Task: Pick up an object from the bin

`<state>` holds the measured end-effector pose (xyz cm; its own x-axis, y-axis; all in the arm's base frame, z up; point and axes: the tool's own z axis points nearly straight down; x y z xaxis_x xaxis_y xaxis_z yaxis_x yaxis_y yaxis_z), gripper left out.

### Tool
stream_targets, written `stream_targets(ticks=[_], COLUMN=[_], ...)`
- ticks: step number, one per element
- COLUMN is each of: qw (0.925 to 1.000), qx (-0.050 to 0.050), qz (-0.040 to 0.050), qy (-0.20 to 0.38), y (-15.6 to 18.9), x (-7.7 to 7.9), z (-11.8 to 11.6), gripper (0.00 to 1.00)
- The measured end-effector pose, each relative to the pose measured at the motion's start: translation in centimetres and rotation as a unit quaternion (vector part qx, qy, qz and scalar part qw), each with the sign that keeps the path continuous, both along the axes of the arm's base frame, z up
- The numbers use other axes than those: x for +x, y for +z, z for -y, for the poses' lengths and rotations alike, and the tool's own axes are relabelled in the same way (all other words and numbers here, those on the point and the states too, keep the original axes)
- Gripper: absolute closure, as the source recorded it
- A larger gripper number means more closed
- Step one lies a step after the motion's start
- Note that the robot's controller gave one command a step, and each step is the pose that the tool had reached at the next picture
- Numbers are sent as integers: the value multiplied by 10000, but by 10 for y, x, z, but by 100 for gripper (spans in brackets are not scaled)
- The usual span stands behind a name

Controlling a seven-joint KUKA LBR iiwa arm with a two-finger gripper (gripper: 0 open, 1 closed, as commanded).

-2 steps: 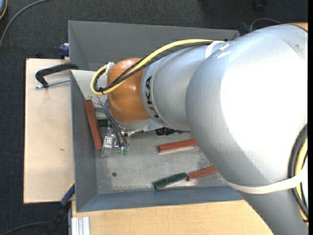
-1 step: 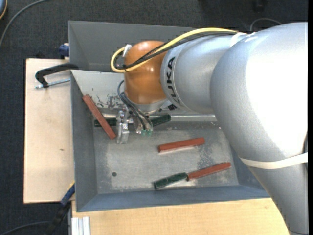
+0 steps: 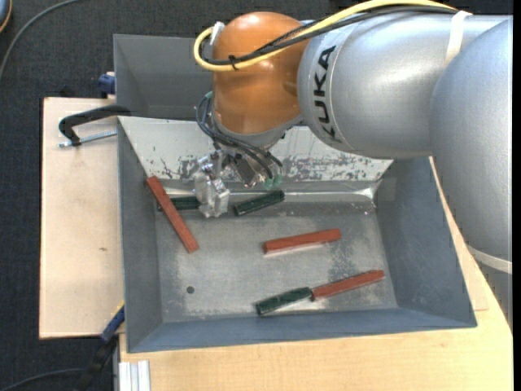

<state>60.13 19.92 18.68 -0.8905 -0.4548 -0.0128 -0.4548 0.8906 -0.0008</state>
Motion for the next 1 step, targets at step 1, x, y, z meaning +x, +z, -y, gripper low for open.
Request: stream_targets(ticks=[1], qw=[9999], qx=[-24], qz=[-71], qy=[-92], y=[-35], x=[-17], z=[31], gripper=[100])
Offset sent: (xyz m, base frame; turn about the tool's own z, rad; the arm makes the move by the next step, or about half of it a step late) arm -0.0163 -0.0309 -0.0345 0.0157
